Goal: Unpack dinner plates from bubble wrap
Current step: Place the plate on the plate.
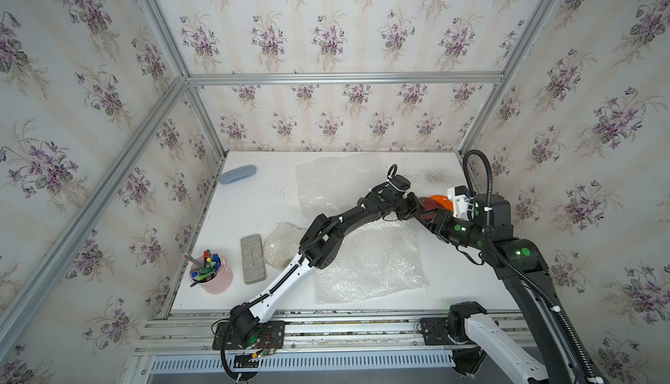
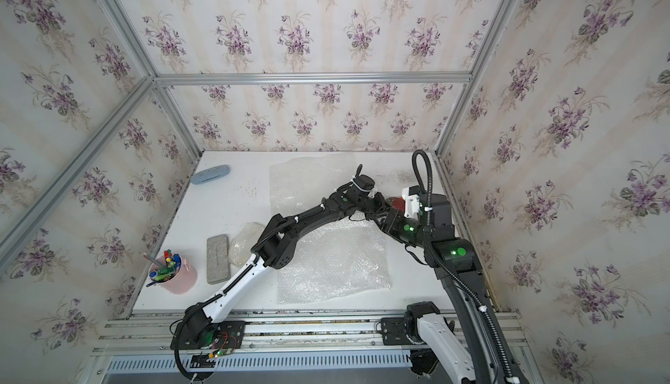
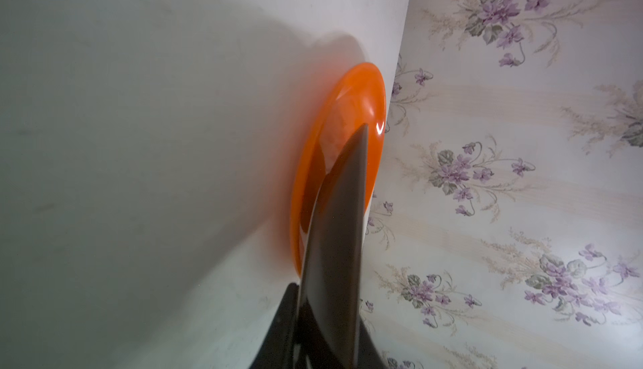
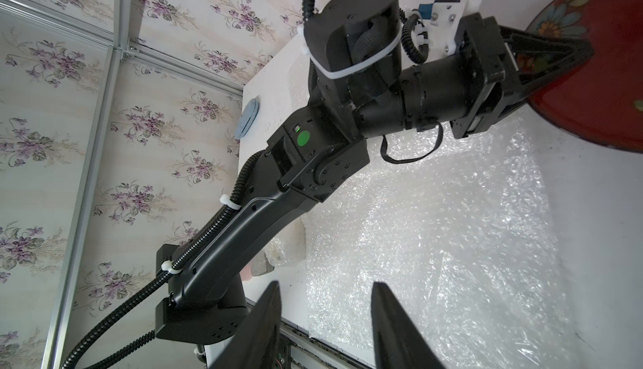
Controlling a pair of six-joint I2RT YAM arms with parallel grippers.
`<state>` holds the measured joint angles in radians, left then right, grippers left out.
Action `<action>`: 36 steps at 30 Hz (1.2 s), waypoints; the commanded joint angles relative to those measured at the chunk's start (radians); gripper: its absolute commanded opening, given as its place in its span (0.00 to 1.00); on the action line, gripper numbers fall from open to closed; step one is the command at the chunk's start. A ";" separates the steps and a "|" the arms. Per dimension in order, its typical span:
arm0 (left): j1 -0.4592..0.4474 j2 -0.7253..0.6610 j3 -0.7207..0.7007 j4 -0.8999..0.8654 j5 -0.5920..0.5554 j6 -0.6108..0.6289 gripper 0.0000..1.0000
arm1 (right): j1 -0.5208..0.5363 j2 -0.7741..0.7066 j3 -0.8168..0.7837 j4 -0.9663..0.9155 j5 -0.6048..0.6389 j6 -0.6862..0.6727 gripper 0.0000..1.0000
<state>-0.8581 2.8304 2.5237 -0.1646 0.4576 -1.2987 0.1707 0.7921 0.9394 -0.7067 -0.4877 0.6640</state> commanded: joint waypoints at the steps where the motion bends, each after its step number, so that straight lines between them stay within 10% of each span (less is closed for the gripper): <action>1: -0.010 0.027 0.033 0.117 -0.047 -0.099 0.20 | 0.000 -0.011 -0.017 0.012 -0.011 0.024 0.44; 9: -0.025 0.069 0.069 0.118 -0.129 -0.157 0.23 | 0.001 -0.001 -0.030 0.033 -0.027 0.021 0.44; 11: -0.028 0.079 0.085 0.119 -0.141 -0.175 0.43 | 0.001 -0.001 -0.030 0.035 -0.029 0.015 0.44; 15: -0.035 0.084 0.102 0.120 -0.159 -0.182 0.52 | 0.001 -0.009 -0.036 0.036 -0.026 0.013 0.44; 36: -0.056 0.074 0.114 0.101 -0.201 -0.226 0.49 | 0.001 -0.014 -0.030 0.031 -0.026 -0.011 0.44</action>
<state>-0.9115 2.9059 2.6263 -0.0975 0.2550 -1.4952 0.1711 0.7818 0.9104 -0.6914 -0.5125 0.6510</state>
